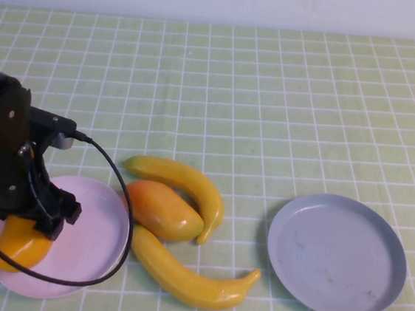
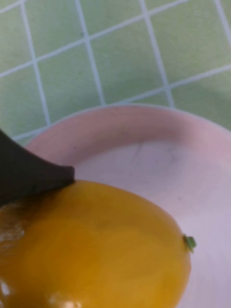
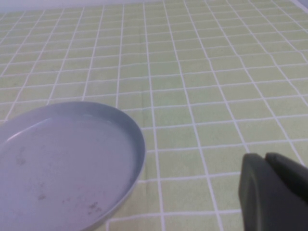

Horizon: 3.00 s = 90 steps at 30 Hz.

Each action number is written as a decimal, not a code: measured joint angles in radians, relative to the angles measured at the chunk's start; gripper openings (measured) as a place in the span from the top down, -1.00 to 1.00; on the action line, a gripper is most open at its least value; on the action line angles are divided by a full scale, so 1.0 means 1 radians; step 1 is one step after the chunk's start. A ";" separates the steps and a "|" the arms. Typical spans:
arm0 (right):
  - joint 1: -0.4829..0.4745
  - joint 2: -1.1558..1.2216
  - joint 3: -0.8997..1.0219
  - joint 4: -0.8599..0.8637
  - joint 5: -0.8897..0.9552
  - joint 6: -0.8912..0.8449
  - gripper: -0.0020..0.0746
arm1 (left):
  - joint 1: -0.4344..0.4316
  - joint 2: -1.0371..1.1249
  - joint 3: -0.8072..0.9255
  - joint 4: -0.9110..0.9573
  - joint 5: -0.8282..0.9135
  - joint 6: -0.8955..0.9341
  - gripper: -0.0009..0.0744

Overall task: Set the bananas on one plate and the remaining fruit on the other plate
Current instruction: Put one type of fruit in the left plate

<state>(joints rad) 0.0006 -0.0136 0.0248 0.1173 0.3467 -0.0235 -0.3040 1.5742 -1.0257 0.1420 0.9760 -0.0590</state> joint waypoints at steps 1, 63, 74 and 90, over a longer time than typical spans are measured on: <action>0.000 0.000 0.000 0.000 0.000 0.000 0.99 | 0.002 0.004 0.000 -0.009 -0.007 0.014 -0.44; 0.000 0.000 0.000 0.000 0.000 0.000 0.99 | -0.184 0.077 -0.150 -0.486 -0.133 1.642 -0.33; 0.000 0.000 0.000 0.000 0.000 0.000 0.99 | -0.184 0.148 -0.150 -0.470 -0.186 1.652 -0.33; 0.000 0.000 0.000 0.000 0.000 0.000 0.99 | -0.184 0.207 -0.158 -0.428 -0.252 1.677 -0.33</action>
<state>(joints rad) 0.0006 -0.0136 0.0248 0.1173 0.3467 -0.0235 -0.4877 1.7810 -1.1838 -0.2858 0.7236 1.6182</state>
